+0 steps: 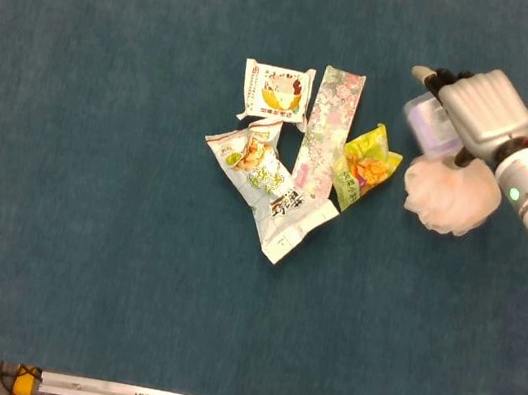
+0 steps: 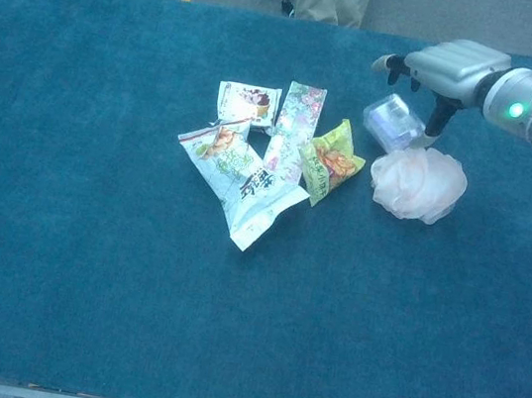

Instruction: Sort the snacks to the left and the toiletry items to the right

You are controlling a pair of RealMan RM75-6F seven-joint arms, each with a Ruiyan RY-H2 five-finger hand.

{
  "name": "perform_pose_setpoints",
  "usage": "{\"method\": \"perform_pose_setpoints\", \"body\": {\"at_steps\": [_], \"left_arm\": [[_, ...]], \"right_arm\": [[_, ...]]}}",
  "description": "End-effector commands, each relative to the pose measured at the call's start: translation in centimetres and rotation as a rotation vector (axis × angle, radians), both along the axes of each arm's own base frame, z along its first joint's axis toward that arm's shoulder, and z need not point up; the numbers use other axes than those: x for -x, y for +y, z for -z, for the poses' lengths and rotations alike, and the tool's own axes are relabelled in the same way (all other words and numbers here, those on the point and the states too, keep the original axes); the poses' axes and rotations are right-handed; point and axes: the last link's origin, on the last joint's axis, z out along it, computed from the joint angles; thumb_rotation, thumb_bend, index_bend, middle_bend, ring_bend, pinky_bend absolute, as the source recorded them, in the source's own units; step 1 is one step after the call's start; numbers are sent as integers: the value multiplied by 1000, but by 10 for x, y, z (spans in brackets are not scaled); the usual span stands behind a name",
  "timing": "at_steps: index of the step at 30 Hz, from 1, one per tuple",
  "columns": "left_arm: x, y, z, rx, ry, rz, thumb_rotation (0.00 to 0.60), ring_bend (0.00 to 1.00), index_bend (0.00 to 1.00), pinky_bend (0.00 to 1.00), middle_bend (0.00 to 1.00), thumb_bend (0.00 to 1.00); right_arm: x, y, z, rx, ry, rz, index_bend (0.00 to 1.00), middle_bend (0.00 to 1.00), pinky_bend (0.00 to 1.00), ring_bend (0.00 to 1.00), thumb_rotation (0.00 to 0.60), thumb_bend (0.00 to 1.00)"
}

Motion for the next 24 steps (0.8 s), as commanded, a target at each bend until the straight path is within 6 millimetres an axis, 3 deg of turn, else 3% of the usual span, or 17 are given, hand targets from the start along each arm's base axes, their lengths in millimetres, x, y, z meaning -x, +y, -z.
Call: {"method": "perform_pose_setpoints", "body": {"at_steps": [1,8,13,20,24], "left_arm": [[-1,1,1,10,3,3,600,173,185,131,210,485],[-10,12,0,56,2,55,600,159,119,131,181,485],[-23,29,9,158,-46,125,600,149,96,131,163,484],[-49,62,34,303,-89,264,600,98,44,131,114,484],[-66,80,54,377,-112,338,600,67,11,131,77,483]], "right_arm": [[2,1,0,-1,0,7,21,213,529,282,600,0],[-4,2,-12,32,-57,-4,10,208,518,266,600,0],[-7,10,-33,72,-104,-17,10,208,513,262,600,0],[-4,36,-67,112,-136,-27,10,208,513,262,600,0],[2,55,-76,107,-126,-33,10,208,513,262,600,0]]}}
